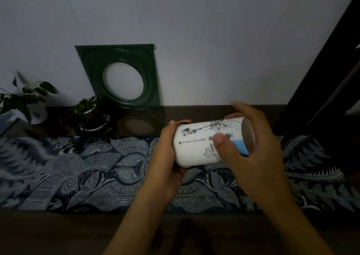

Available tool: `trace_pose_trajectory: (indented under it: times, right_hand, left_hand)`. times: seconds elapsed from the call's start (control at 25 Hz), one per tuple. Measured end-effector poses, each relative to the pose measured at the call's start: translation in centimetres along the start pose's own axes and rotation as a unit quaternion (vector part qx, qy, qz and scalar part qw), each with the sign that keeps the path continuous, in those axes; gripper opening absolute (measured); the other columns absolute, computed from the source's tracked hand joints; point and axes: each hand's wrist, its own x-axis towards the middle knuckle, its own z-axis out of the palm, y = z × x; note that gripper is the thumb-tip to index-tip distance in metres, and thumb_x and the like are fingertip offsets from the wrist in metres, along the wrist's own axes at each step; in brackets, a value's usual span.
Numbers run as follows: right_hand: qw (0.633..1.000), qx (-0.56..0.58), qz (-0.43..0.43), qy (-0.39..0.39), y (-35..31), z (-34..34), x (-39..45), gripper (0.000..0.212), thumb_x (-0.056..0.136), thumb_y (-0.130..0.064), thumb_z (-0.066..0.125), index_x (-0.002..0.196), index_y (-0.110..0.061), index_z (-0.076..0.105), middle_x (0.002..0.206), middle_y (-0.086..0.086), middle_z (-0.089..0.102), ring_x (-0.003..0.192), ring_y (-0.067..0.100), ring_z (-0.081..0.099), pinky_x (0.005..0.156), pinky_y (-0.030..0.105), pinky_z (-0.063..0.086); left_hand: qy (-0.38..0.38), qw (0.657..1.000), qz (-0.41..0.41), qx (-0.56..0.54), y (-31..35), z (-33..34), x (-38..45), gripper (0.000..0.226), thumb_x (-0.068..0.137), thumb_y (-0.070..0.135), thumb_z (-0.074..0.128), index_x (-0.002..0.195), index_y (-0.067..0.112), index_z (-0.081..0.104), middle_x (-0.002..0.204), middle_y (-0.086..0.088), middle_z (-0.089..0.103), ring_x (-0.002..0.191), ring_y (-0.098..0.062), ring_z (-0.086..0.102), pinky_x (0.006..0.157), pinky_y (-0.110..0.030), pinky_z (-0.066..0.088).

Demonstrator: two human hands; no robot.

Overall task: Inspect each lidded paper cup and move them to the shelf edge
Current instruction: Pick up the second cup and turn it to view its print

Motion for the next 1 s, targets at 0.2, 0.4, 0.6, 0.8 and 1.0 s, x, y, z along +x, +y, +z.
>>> trace_pose_trajectory:
  times: [0.2, 0.4, 0.6, 0.8, 1.0]
  right_hand:
    - [0.969, 0.238, -0.061, -0.028, -0.8, -0.5, 2.5, 0.078, 0.074, -0.043, 0.084, 0.141, -0.026, 0.047, 0.126, 0.017, 0.064, 0.112, 0.032, 0.069, 0.087, 0.048, 0.061]
    - [0.962, 0.272, -0.008, 0.039, -1.2, 0.9, 3.8, 0.087, 0.065, -0.052, 0.088, 0.137, -0.025, 0.047, 0.129, 0.024, 0.06, 0.11, 0.042, 0.067, 0.09, 0.057, 0.058]
    - [0.932, 0.317, 0.053, 0.166, -1.5, 2.4, 3.8, 0.07, 0.064, -0.041, 0.084, 0.126, -0.025, 0.054, 0.112, 0.003, 0.067, 0.099, 0.024, 0.073, 0.08, 0.041, 0.063]
    - [0.948, 0.32, -0.005, -0.01, -1.8, 1.0, 4.4, 0.1, 0.057, -0.055, 0.09, 0.139, -0.02, 0.047, 0.132, 0.026, 0.058, 0.113, 0.039, 0.067, 0.093, 0.057, 0.056]
    - [0.952, 0.307, 0.0, 0.01, -2.1, 1.1, 4.4, 0.081, 0.056, -0.06, 0.089, 0.12, -0.02, 0.059, 0.121, 0.025, 0.066, 0.108, 0.044, 0.068, 0.091, 0.063, 0.055]
  left_hand:
    - [-0.114, 0.964, -0.214, -0.111, 0.2, 1.0, -1.0, 0.064, 0.092, 0.059, 0.052, 0.125, 0.007, 0.068, 0.111, -0.03, 0.072, 0.083, -0.046, 0.072, 0.062, -0.045, 0.062]
    - [-0.085, 0.984, -0.108, -0.116, -0.9, 2.2, -1.3, 0.065, 0.094, 0.064, 0.043, 0.124, 0.011, 0.067, 0.105, -0.026, 0.076, 0.083, -0.04, 0.075, 0.064, -0.046, 0.065]
    - [0.008, 0.993, 0.115, -0.018, -2.0, 3.1, -1.5, 0.056, 0.09, 0.061, 0.038, 0.119, 0.022, 0.064, 0.115, -0.017, 0.075, 0.099, -0.034, 0.073, 0.068, -0.04, 0.06]
    - [-0.12, 0.979, -0.128, -0.108, 0.2, 1.9, -1.7, 0.07, 0.093, 0.065, 0.044, 0.121, 0.007, 0.071, 0.107, -0.029, 0.073, 0.082, -0.04, 0.071, 0.057, -0.041, 0.062]
    - [-0.123, 0.977, -0.12, -0.129, 0.1, 2.0, -1.8, 0.068, 0.09, 0.065, 0.048, 0.115, 0.008, 0.075, 0.107, -0.027, 0.074, 0.085, -0.039, 0.073, 0.061, -0.045, 0.064]
